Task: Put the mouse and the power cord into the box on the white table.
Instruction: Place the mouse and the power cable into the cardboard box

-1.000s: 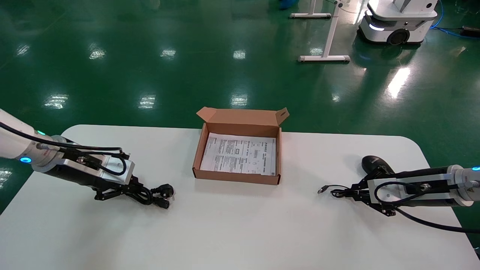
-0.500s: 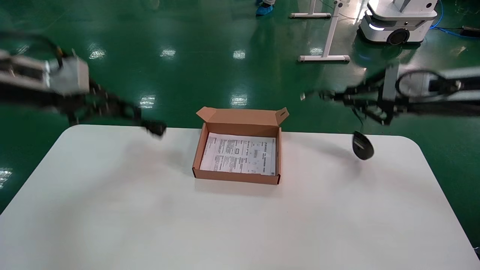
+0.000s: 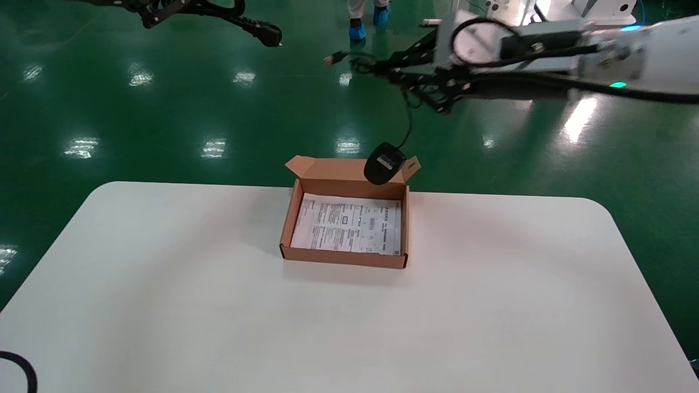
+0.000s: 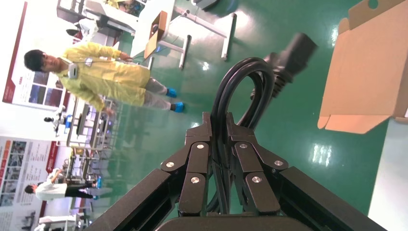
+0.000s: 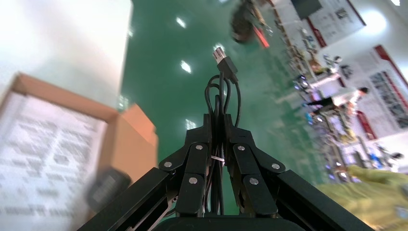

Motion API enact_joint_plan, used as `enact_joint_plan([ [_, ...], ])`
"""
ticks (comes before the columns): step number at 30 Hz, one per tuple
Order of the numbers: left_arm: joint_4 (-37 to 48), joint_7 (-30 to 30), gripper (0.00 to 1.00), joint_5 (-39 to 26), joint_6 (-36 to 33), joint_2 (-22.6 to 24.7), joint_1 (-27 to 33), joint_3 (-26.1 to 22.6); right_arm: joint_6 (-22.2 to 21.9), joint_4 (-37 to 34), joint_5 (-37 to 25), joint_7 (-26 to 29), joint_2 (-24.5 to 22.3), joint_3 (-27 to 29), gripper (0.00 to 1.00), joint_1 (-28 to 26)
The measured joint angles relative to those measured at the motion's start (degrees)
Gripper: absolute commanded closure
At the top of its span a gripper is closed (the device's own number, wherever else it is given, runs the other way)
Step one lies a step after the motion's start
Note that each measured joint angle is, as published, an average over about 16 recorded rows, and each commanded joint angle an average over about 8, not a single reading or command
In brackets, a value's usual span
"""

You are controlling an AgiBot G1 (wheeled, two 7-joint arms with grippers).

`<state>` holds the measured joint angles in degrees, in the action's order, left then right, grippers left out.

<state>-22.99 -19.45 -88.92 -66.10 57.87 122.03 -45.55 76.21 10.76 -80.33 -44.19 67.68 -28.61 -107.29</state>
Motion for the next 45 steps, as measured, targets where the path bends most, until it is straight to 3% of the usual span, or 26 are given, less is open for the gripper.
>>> enact_joint_plan([
  [8, 1.74, -0.51, 1.0, -0.97, 0.15, 1.44, 1.31, -0.58, -3.09, -1.87, -1.18, -5.9, 6.45, -1.12, 1.0, 3.34],
  [17, 3.69, -0.66, 1.0, -2.07, -0.63, 1.94, 2.34, -1.33, -5.65, -1.4, -2.58, -10.61, 9.93, -3.47, 1.0, 7.47],
  [27, 4.07, 0.49, 1.0, -3.29, -1.72, 1.59, 3.3, -2.14, -8.84, 2.77, -2.2, -8.74, 10.66, -7.78, 1.0, 12.07],
  [35, 2.33, 2.77, 1.0, -4.36, -2.63, 0.71, 3.63, -2.83, -14.36, 6.45, -0.54, -5.35, 10.73, -11.99, 0.97, 14.79],
  [36, 1.99, 3.15, 1.0, -4.48, -2.74, 0.58, 3.61, -2.91, -15.2, 6.87, -0.29, -4.92, 10.73, -12.53, 0.92, 15.05],
  [43, -0.88, 6.21, 1.0, -4.79, -3.96, -0.11, 2.74, -3.35, -20.83, 9.55, 1.59, -2.13, 10.67, -16.35, 0.07, 16.28],
  [44, -1.3, 6.6, 1.0, -4.7, -4.2, -0.13, 2.48, -3.36, -21.5, 9.87, 1.86, -1.8, 10.65, -16.89, 0.01, 16.38],
  [45, -1.7, 6.97, 1.0, -4.56, -4.46, -0.13, 2.18, -3.36, -22.13, 10.17, 2.12, -1.48, 10.63, -17.43, 0.0, 16.46],
])
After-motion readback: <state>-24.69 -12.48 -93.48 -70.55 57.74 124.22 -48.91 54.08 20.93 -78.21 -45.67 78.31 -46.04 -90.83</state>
